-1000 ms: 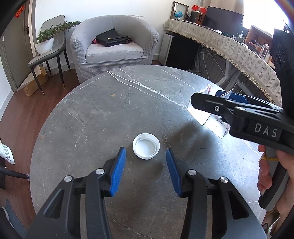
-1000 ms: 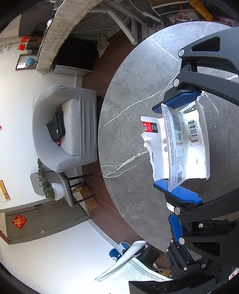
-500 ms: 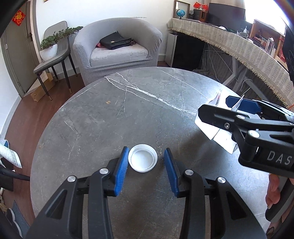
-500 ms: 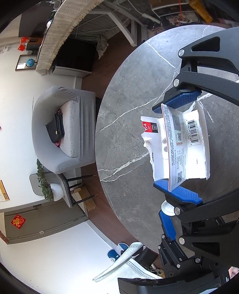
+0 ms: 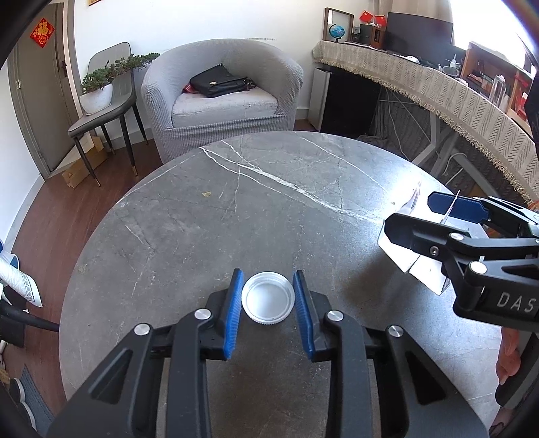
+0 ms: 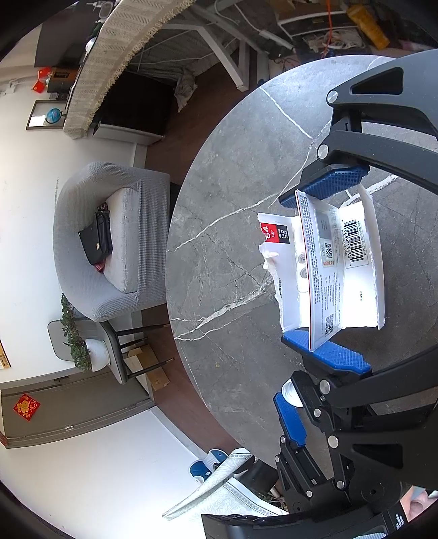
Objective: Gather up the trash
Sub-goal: 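Carry the white cup and the card box over the green bin with both tools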
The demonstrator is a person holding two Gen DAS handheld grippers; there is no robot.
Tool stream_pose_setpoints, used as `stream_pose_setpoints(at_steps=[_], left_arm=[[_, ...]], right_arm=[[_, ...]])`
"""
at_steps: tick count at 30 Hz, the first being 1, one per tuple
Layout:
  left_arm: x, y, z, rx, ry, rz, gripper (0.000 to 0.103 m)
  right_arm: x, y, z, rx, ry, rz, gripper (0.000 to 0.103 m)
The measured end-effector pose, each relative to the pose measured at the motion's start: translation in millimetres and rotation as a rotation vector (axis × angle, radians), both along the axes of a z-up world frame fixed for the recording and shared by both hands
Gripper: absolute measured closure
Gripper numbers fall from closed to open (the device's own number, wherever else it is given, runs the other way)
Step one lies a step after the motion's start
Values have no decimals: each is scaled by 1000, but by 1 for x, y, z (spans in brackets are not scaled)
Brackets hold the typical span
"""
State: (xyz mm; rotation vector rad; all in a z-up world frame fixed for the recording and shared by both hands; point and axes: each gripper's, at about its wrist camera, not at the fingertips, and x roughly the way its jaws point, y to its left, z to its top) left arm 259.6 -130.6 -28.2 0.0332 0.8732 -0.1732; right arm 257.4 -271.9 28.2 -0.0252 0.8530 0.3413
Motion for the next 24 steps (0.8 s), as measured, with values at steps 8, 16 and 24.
stream_pose_setpoints(at_steps=[8,16,24], left_arm=[[-15,31,17,-56,-14,19,71],[-34,86,39,-89,-44,86,71],[-55,158,51,-94,-58,185,71]], right_arm=[[-9,18,7,21,18,41,27],[-12,49,11,32,31,81,27],[-15,108,19,43,27,160,27]])
